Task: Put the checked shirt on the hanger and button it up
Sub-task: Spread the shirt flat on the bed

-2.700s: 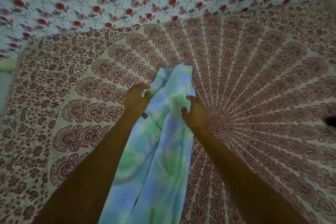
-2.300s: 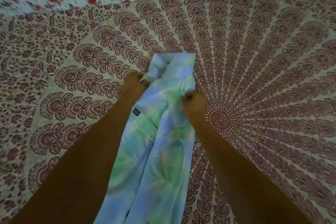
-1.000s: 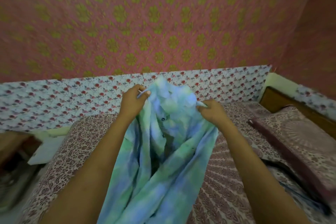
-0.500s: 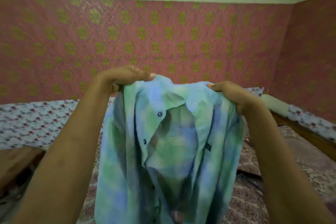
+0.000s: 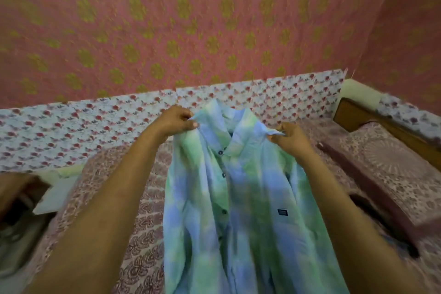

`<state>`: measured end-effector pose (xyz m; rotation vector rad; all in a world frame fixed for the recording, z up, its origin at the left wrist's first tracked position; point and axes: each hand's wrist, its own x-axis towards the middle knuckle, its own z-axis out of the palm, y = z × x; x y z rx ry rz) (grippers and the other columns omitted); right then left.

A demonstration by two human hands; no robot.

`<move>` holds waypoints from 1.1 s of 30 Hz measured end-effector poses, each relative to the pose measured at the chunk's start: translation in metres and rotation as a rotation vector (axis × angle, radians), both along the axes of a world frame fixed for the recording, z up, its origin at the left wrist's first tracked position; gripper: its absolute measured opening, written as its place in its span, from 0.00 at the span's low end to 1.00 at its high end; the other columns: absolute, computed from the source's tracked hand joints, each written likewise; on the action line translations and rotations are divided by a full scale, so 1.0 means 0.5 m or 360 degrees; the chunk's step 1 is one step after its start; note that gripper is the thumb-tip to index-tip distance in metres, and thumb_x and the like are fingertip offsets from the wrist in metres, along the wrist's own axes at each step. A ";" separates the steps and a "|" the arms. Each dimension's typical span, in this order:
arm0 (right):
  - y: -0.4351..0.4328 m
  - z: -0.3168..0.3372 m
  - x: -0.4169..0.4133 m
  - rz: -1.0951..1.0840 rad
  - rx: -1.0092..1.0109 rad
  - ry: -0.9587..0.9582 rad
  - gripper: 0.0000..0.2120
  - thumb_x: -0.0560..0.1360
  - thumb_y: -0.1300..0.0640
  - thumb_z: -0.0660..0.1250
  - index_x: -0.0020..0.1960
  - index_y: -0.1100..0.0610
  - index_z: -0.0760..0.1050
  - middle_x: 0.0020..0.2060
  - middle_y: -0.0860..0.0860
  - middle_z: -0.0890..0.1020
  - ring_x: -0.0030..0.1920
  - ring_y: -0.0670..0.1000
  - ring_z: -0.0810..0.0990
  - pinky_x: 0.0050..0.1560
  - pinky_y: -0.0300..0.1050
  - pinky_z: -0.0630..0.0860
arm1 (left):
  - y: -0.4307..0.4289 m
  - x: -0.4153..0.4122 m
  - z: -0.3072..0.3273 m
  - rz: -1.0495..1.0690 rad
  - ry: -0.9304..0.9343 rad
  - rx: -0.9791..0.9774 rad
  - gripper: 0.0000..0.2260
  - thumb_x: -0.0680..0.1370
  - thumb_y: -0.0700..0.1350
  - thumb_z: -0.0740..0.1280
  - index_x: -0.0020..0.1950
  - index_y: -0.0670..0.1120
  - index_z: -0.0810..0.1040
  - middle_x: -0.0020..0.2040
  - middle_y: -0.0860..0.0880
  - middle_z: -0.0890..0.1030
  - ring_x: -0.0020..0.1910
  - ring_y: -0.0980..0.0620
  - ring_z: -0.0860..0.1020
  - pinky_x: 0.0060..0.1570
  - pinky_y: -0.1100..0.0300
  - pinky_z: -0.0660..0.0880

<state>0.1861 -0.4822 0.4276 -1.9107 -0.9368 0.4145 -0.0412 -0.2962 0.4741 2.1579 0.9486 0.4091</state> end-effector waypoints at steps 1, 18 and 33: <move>0.021 -0.029 0.010 -0.0053 -0.0030 0.0006 0.19 0.73 0.60 0.67 0.31 0.56 0.59 0.27 0.53 0.62 0.32 0.50 0.64 0.33 0.43 0.57 | 0.026 0.015 -0.036 -0.0031 0.0014 -0.0015 0.09 0.75 0.44 0.68 0.42 0.38 0.77 0.37 0.42 0.70 0.38 0.49 0.70 0.39 0.55 0.66; 0.453 -0.447 0.331 -0.0695 0.0012 -0.0250 0.05 0.73 0.57 0.66 0.42 0.58 0.73 0.34 0.53 0.73 0.36 0.51 0.70 0.34 0.42 0.57 | 0.457 0.461 -0.495 0.0251 -0.0165 0.0220 0.04 0.73 0.41 0.69 0.42 0.41 0.79 0.37 0.42 0.74 0.38 0.49 0.71 0.36 0.61 0.64; 0.499 -0.935 0.257 -0.0359 -0.0416 0.0108 0.14 0.76 0.60 0.63 0.60 0.62 0.73 0.53 0.61 0.81 0.55 0.59 0.79 0.53 0.46 0.72 | 0.492 0.463 -0.996 0.0268 0.0400 -0.0267 0.11 0.74 0.33 0.65 0.55 0.39 0.79 0.58 0.37 0.78 0.56 0.38 0.77 0.57 0.50 0.73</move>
